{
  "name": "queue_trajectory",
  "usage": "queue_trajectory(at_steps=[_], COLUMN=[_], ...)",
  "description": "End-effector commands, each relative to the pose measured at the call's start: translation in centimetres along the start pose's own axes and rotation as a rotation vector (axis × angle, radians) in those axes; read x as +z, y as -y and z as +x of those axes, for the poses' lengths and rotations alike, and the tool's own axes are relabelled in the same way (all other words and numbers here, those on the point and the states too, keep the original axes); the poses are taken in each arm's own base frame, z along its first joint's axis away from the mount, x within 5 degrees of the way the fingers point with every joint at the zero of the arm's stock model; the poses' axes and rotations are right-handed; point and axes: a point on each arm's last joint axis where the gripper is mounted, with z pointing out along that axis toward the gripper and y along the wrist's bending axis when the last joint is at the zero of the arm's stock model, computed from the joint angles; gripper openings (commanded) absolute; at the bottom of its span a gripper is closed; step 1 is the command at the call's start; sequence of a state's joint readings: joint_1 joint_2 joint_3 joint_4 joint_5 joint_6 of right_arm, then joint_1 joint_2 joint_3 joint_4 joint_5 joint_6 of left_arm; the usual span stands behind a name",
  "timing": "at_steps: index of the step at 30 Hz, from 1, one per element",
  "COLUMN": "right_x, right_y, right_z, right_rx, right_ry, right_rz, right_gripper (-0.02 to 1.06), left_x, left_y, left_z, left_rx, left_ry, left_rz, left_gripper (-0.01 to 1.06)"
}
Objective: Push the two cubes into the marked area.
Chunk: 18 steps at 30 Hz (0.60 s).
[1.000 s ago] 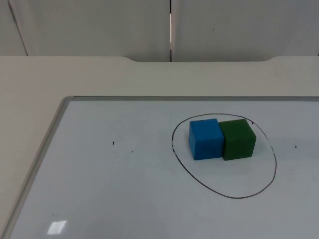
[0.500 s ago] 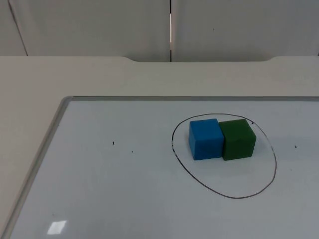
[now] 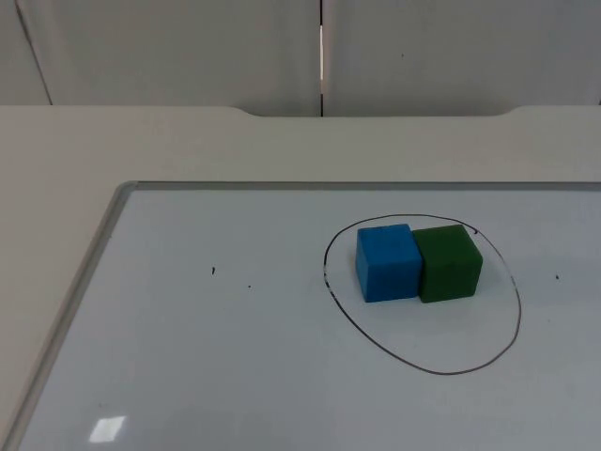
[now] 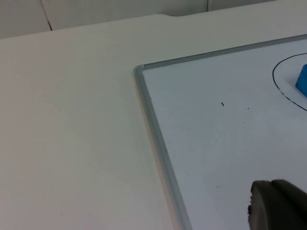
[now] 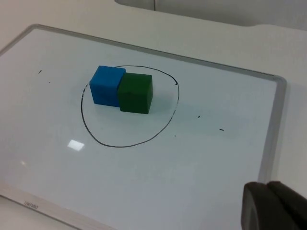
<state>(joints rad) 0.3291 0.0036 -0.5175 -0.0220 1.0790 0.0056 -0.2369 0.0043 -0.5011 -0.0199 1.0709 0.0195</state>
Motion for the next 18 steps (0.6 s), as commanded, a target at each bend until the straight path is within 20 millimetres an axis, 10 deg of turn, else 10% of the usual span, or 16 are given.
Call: queue_trajectory(at_steps=[1, 7, 18], right_x=[0.03, 0.03, 0.03], right_y=[0.02, 0.02, 0.02], right_z=[0.1, 0.1, 0.1], right_rx=[-0.005, -0.005, -0.005], right_ry=[-0.001, -0.001, -0.001], right_rz=[0.007, 0.006, 0.006], right_gripper=[0.0, 0.08, 0.87], left_x=[0.1, 0.1, 0.1], left_y=[-0.01, -0.01, -0.01], left_z=[0.19, 0.19, 0.19], left_rx=[-0.007, -0.007, -0.007], left_ry=[-0.005, -0.005, -0.005], left_rz=[-0.007, -0.007, -0.007], left_gripper=[0.0, 0.0, 0.0])
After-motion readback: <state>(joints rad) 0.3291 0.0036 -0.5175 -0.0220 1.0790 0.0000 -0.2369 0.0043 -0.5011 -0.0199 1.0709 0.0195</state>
